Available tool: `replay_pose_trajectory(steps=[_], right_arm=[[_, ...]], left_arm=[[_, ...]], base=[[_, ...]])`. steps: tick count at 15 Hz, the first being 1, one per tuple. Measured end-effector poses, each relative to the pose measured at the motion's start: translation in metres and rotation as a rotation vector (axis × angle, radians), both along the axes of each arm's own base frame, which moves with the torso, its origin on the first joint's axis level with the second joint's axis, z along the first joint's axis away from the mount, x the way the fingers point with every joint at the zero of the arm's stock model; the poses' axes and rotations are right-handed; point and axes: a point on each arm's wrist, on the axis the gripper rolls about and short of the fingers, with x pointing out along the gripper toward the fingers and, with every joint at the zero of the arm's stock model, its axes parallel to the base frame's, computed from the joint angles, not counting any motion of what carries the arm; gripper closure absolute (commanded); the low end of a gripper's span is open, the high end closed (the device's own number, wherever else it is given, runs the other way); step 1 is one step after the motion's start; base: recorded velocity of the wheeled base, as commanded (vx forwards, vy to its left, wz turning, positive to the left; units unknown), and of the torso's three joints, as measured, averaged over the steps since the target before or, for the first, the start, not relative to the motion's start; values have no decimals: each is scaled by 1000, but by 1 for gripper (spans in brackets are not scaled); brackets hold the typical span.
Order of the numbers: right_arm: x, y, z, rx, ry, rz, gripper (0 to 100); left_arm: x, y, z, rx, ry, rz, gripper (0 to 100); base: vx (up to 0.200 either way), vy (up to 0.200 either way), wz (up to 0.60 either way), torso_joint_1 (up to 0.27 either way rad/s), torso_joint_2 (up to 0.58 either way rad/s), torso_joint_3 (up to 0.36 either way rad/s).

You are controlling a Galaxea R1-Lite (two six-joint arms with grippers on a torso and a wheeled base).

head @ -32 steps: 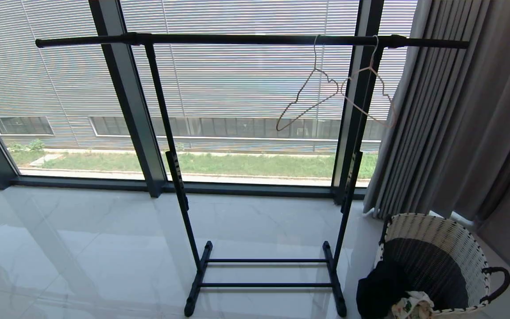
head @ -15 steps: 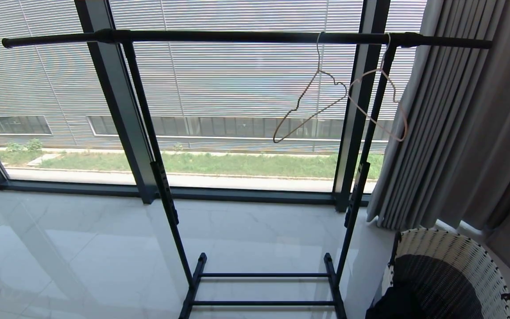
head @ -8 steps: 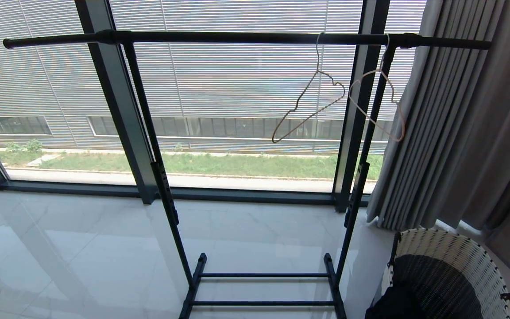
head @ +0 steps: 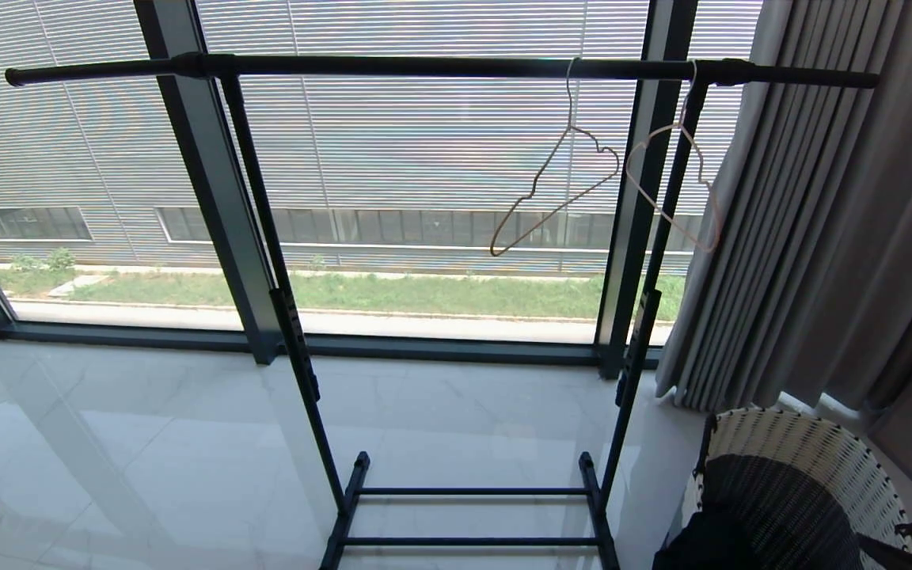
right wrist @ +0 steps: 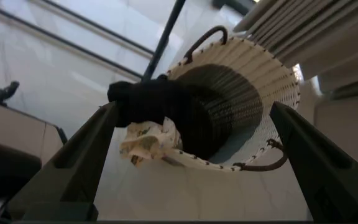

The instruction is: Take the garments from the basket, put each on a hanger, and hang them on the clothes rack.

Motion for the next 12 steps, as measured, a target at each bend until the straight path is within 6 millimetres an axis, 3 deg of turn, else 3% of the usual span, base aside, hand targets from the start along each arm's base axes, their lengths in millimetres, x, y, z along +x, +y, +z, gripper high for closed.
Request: replay_pose_trajectory(steps=[2,5,9,12], right_arm=[[40,1,-24,-82,200,41,0],[78,-5,-65,-162,418,95,0],[101,-26,-106,-237,516,129,0],[101,-33,-136,-239,537,130,0]], left_arm=[[0,0,0,10,-2,0,0],[0,0,0,10,-2,0,0],[0,0,0,10,-3,0,0],[0,0,0,11,-3,-1,0]], base=[[0,0,0,0,0,0],[0,0,0,0,0,0],[0,0,0,0,0,0],[0,0,0,0,0,0]])
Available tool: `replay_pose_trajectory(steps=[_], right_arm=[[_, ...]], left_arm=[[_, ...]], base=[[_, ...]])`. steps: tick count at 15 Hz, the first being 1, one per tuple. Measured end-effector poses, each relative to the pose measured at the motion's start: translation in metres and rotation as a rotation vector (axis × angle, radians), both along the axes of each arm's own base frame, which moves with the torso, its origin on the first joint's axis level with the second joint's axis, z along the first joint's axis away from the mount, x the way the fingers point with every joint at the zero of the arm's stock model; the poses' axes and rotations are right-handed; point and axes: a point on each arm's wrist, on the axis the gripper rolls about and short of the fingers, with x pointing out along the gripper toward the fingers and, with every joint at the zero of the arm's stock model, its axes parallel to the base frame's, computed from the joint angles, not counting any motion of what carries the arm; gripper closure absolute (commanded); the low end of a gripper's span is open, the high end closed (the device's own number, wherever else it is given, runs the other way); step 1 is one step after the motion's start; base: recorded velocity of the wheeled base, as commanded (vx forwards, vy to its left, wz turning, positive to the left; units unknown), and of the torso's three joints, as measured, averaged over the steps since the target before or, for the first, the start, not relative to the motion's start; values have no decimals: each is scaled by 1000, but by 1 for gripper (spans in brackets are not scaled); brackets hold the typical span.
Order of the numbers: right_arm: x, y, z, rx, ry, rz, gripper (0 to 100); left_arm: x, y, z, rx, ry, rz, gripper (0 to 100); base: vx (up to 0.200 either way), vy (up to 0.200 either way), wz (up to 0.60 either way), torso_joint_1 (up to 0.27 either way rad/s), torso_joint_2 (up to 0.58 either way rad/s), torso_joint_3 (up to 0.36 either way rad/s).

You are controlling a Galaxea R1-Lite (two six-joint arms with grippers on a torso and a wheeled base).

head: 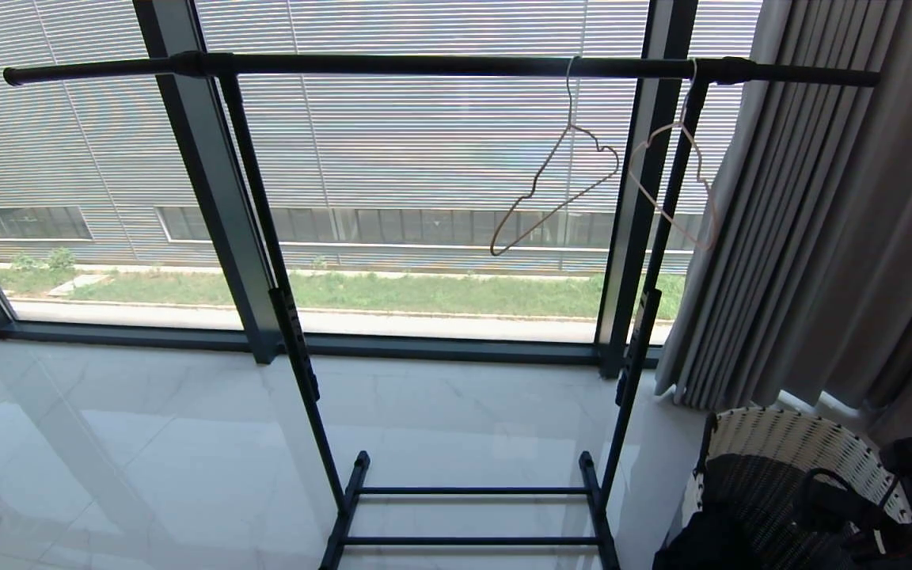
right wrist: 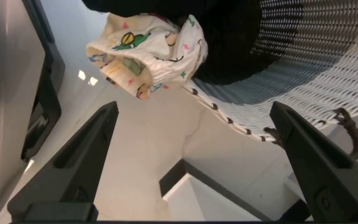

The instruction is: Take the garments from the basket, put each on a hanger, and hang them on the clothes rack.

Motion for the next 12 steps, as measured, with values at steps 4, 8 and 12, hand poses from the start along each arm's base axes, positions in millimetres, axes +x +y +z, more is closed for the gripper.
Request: replay_pose_trajectory(steps=[4,8,12], right_arm=[[3,-1,-28,-10,20,38,0],[14,-3,-46,-19,-16,39,0],[12,-3,-53,-21,-50,40,0]], left_arm=[[0,0,0,10,-1,-2,0],[0,0,0,14,-1,-1,0],[0,0,0,11,-1,-2,0]], base=[[0,0,0,0,0,0],[0,0,0,0,0,0],[0,0,0,0,0,0]])
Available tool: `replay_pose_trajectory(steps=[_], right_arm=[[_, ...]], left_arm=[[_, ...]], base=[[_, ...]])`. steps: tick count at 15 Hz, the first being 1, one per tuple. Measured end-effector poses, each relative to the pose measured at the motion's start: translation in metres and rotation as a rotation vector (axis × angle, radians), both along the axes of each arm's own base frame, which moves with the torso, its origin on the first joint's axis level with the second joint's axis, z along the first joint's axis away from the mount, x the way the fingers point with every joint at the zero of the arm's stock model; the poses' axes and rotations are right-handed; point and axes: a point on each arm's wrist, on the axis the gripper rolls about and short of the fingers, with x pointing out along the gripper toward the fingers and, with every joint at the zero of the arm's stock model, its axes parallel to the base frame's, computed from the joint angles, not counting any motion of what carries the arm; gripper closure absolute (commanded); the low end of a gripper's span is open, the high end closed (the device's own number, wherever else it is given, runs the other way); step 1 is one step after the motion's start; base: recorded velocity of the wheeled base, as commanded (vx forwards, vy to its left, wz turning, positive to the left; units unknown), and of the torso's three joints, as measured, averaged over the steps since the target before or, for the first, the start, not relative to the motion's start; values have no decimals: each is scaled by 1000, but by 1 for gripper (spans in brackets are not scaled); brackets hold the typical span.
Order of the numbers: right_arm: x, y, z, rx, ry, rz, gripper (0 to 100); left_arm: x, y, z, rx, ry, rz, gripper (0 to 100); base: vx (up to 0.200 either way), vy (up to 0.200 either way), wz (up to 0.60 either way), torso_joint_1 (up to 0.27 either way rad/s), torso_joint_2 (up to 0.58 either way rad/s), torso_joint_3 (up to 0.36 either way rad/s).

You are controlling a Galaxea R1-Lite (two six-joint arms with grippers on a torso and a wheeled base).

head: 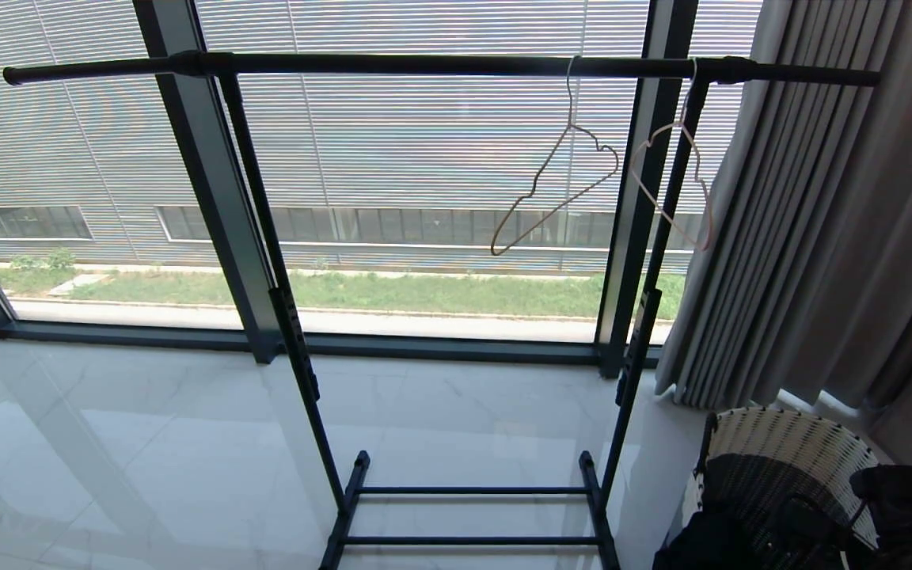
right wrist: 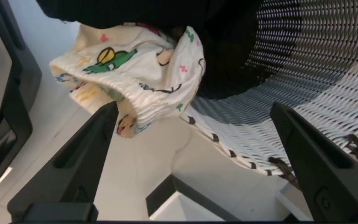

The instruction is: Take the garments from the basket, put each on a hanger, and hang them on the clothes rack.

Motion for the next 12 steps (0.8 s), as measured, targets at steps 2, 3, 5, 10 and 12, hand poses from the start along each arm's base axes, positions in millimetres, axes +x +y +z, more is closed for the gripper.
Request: replay_pose_trajectory(steps=[2,3,5,10,12], right_arm=[[-7,1,-1,4,3,-1,0],[-11,1,-2,5,14,-1,0],[-12,2,-1,4,11,-2,0],[-11,1,0,-6,-9,-5,0],[-7,0,3,-7,-49,-6,0]], left_arm=[[0,0,0,-1,0,0,0],[0,0,0,-2,0,1,0],[0,0,0,-2,0,2,0],[0,0,0,-1,0,1,0],[0,0,0,-1,0,2,0]], base=[[0,0,0,0,0,0],[0,0,0,0,0,0],[0,0,0,-43,99,62],[0,0,0,-137,399,257],[0,0,0,-71,198,136]])
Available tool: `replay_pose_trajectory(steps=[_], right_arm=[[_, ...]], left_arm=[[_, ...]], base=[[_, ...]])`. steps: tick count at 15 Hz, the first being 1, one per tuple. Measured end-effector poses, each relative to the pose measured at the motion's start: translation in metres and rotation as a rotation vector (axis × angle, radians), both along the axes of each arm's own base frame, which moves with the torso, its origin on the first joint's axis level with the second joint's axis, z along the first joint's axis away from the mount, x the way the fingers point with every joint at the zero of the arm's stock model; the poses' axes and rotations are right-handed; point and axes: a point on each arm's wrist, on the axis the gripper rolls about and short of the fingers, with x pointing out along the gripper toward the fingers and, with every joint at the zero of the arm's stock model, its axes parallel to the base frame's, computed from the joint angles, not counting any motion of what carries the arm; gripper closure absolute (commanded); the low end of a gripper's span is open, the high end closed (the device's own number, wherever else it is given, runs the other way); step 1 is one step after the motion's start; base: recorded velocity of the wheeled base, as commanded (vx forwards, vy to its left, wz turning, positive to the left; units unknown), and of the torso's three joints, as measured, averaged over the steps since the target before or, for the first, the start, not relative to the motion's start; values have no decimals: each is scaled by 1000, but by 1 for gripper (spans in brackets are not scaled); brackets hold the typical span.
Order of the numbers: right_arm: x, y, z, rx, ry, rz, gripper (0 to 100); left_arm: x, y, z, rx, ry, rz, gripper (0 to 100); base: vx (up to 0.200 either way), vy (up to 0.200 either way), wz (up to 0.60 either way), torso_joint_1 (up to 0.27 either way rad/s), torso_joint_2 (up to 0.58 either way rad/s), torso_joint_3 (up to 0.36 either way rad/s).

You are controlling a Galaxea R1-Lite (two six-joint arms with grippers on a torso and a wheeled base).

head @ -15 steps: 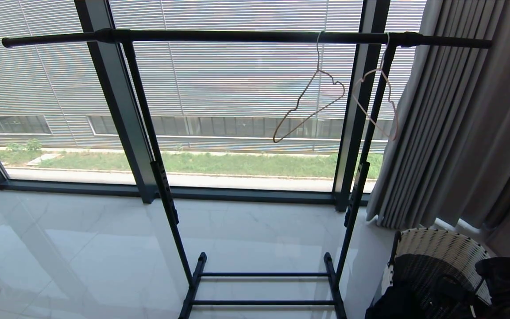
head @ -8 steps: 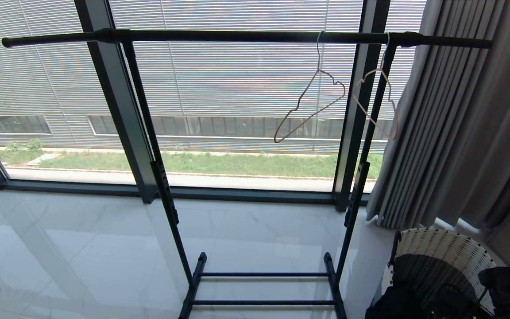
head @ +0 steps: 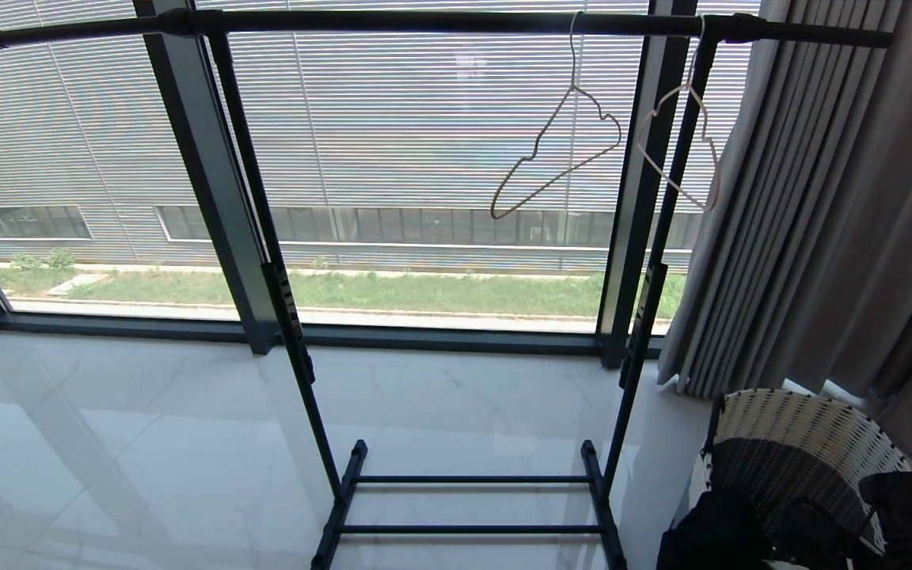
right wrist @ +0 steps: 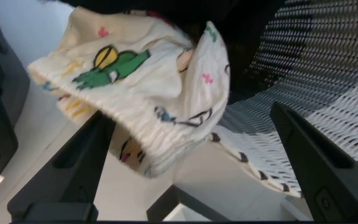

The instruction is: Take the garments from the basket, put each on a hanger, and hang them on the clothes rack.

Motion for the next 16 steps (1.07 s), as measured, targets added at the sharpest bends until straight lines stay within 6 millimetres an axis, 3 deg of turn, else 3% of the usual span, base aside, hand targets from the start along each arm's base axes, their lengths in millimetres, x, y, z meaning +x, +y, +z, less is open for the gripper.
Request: replay_pose_trajectory(steps=[7,13,14,16], right_arm=[[8,-5,19,11,-120,-3,0],[16,-7,18,8,-139,-4,0],[18,-8,17,11,-139,-5,100],[21,-10,15,22,-139,-6,100]], left_arm=[[0,0,0,0,0,-1,0],[0,0,0,1,0,0,0],[0,0,0,0,0,0,0],[0,0,0,0,1,-1,0]], base=[[0,0,0,-5,13,9],[0,0,0,0,0,0],[0,0,0,0,0,0],[0,0,0,0,0,0]])
